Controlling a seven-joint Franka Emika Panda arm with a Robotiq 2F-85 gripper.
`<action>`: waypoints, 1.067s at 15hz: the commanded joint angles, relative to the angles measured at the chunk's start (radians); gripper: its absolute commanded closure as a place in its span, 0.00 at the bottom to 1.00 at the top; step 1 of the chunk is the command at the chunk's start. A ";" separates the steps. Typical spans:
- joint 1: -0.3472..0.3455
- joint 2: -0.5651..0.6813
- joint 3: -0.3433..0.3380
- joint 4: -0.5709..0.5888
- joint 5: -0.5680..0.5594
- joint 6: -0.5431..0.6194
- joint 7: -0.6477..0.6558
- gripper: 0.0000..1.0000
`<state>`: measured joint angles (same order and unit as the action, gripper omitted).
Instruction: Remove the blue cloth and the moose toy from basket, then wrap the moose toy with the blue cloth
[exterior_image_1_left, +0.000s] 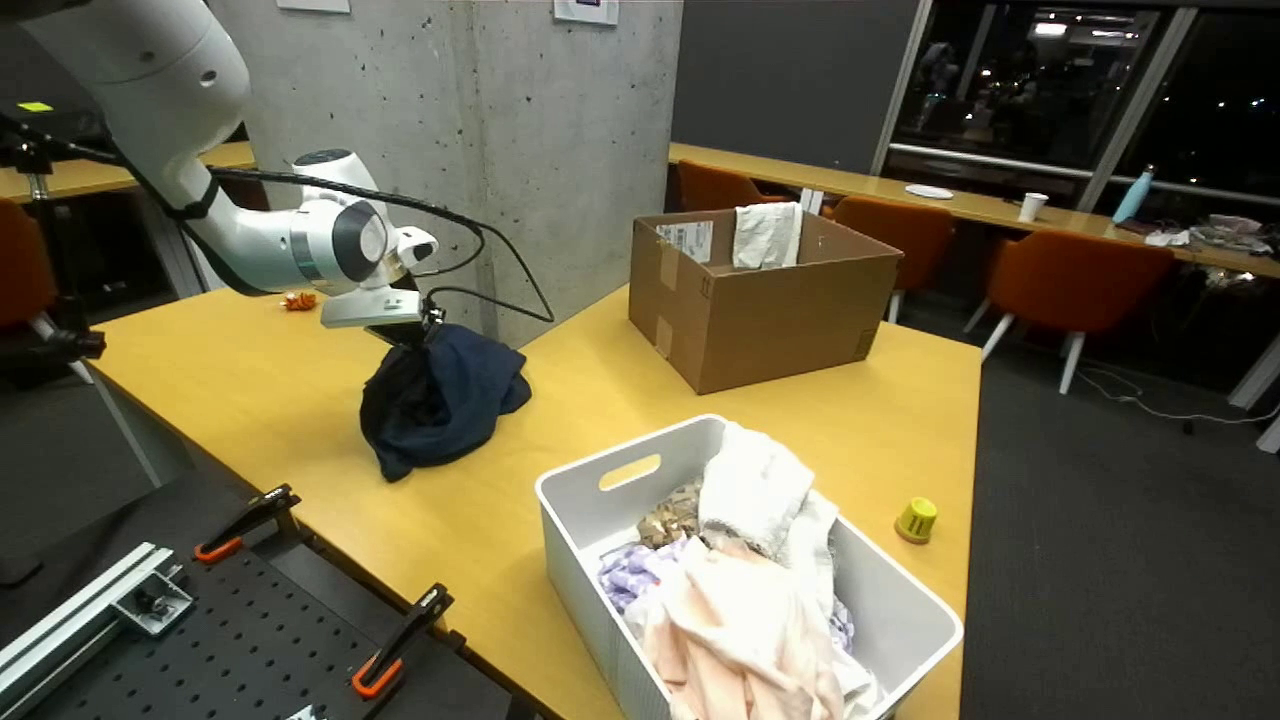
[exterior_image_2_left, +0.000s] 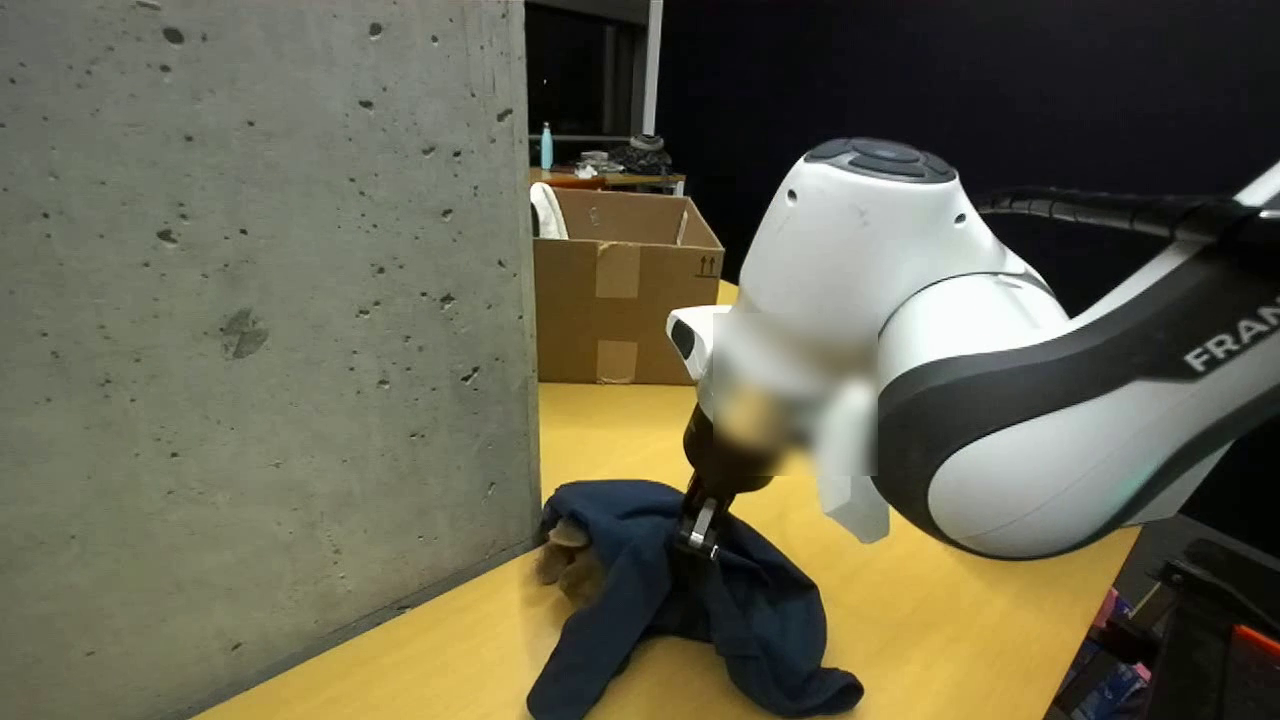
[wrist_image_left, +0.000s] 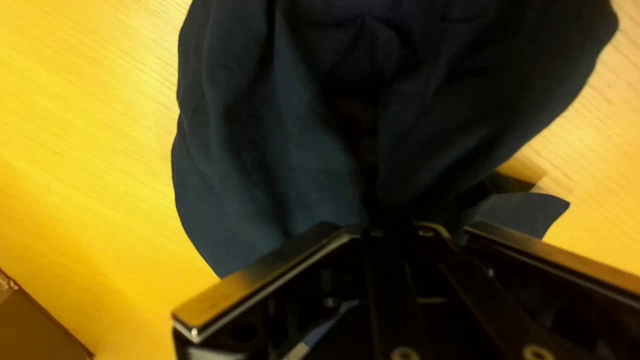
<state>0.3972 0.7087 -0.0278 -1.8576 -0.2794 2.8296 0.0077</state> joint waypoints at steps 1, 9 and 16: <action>0.020 -0.041 -0.008 -0.014 -0.028 -0.031 0.023 0.99; 0.051 -0.054 0.054 0.067 -0.031 -0.119 -0.008 0.99; 0.073 -0.050 0.059 0.169 -0.064 -0.199 0.013 0.99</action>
<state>0.4739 0.6750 0.0364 -1.7129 -0.3204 2.6769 0.0089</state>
